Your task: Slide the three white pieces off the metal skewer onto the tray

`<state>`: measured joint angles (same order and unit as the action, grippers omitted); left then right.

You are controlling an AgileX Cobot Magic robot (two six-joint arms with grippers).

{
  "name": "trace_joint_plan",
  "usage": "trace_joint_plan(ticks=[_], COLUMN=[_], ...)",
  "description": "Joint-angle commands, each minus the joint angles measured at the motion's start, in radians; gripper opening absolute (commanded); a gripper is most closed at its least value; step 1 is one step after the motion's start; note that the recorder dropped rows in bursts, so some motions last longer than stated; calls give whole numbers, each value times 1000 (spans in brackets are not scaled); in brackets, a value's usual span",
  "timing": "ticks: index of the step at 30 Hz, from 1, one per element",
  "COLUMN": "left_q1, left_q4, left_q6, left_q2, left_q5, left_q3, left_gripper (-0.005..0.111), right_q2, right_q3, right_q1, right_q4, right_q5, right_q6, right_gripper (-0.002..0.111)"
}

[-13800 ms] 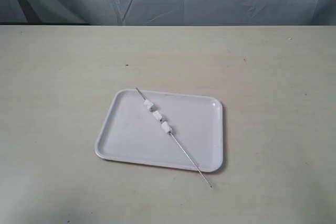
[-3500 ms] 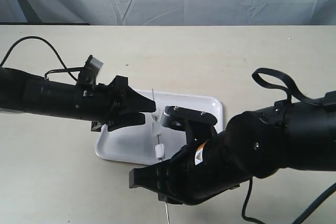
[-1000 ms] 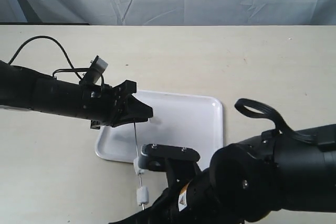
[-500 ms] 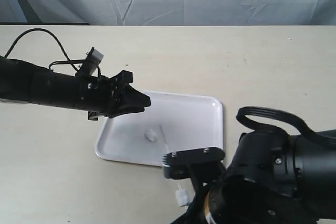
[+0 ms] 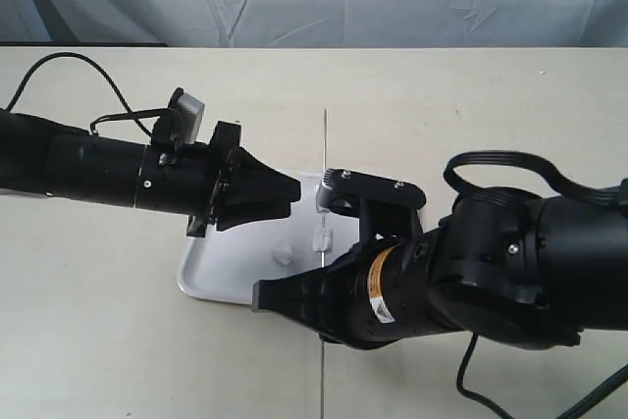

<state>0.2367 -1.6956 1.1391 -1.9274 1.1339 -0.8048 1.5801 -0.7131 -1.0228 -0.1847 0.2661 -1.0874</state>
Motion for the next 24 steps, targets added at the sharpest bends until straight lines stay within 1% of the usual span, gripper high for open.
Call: trace_joint_plan(ticks=[1, 3, 7, 9, 10, 16, 17, 19, 21, 24], left_q1=[5, 5, 5, 5, 5, 5, 5, 5, 5, 5], left_q4=[11, -4, -46, -47, -47, -49, -49, -49, -49, -49], left_q6=[16, 34, 69, 73, 73, 76, 76, 76, 76, 76], left_q2=[-3, -3, -3, -3, -3, -3, -3, -3, -3, -3], left_q5=[-9, -13, -10, -10, -10, -10, -10, -10, -10, -3], left_q3=[40, 55, 77, 77, 77, 77, 77, 77, 77, 77], left_gripper=[33, 33, 33, 33, 33, 33, 33, 33, 33, 33], right_q2=[0, 0, 12, 12, 12, 12, 12, 24, 56, 107], right_q3=[-29, -31, -31, -31, -31, -31, -33, -68, -118, -179], right_q1=[6, 6, 23, 44, 53, 150, 173, 186, 186, 186], right_q4=[-13, -2, 28, 103, 163, 611, 742, 881, 924, 927], right_q5=[-19, -20, 33, 38, 38, 117, 132, 155, 214, 263], right_q6=[19, 19, 33, 120, 168, 632, 793, 961, 1031, 1032], right_gripper=[-1, -1, -1, -1, -1, -1, -1, -1, -1, -1])
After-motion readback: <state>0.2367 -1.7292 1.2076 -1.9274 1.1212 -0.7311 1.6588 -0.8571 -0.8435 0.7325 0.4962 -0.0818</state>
